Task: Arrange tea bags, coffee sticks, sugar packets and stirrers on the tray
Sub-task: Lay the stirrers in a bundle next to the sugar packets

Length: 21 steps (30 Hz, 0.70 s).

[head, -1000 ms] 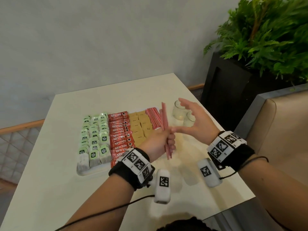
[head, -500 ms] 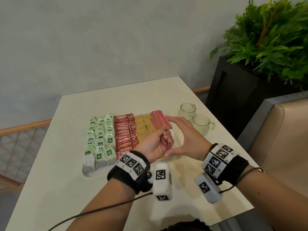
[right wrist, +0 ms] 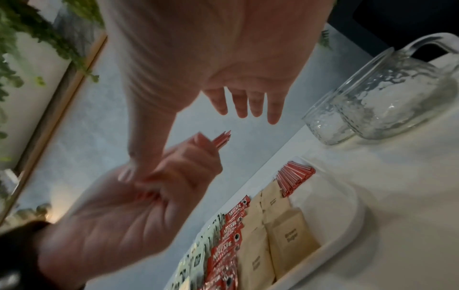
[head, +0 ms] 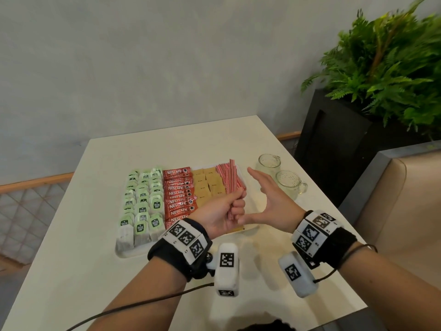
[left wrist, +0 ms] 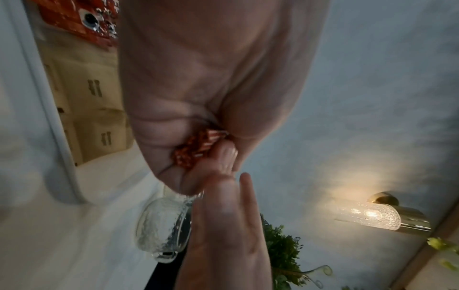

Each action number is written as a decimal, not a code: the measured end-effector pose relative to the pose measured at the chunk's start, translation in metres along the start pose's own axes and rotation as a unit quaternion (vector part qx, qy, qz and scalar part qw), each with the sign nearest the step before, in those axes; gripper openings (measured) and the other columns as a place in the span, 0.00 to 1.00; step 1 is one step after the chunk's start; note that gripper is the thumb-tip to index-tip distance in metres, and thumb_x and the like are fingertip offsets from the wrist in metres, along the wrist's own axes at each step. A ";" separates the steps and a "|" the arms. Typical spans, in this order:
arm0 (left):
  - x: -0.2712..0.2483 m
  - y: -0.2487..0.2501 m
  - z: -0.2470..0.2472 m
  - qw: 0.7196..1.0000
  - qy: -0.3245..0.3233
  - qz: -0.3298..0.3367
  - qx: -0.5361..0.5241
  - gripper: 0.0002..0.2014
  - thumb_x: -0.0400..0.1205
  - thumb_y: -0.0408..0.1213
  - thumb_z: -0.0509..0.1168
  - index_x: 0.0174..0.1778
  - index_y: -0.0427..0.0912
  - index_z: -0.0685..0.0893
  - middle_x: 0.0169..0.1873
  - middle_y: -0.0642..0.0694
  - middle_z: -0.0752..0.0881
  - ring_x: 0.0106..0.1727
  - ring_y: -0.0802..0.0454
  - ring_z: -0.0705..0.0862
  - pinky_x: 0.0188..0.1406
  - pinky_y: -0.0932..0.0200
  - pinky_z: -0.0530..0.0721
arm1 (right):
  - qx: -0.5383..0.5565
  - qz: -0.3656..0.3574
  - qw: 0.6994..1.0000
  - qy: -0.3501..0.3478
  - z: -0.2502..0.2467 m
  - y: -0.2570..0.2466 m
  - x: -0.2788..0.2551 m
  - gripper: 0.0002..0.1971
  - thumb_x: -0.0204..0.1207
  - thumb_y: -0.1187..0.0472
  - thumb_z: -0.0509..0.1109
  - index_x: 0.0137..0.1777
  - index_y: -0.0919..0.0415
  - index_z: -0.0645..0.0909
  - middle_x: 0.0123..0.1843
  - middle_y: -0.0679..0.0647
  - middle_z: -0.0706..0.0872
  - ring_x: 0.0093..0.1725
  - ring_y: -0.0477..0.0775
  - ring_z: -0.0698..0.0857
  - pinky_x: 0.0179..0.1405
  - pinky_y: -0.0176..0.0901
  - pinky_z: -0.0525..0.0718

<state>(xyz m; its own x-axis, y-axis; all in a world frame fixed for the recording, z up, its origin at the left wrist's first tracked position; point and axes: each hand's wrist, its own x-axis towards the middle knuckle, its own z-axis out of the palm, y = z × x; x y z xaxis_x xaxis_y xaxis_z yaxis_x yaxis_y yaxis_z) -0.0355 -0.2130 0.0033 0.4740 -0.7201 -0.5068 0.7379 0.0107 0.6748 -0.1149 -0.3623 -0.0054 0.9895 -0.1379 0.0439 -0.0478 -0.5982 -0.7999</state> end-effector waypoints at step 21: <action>-0.006 -0.003 -0.001 0.964 -0.033 -0.036 0.261 0.10 0.87 0.46 0.62 0.47 0.44 0.79 0.23 0.55 0.66 0.21 0.59 0.60 0.18 0.68 0.57 | 0.225 0.092 0.970 0.028 -0.025 -0.018 0.034 0.16 0.86 0.50 0.58 0.64 0.54 0.82 0.58 0.51 0.89 0.57 0.45 0.86 0.52 0.32 0.82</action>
<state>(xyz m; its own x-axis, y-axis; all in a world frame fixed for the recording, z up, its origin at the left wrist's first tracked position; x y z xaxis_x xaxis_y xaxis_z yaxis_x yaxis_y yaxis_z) -0.0399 -0.2075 0.0039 0.3859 -0.7493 -0.5382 0.4164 -0.3791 0.8264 -0.0840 -0.3753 0.0255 0.9603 -0.2595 -0.1027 -0.1466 -0.1559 -0.9768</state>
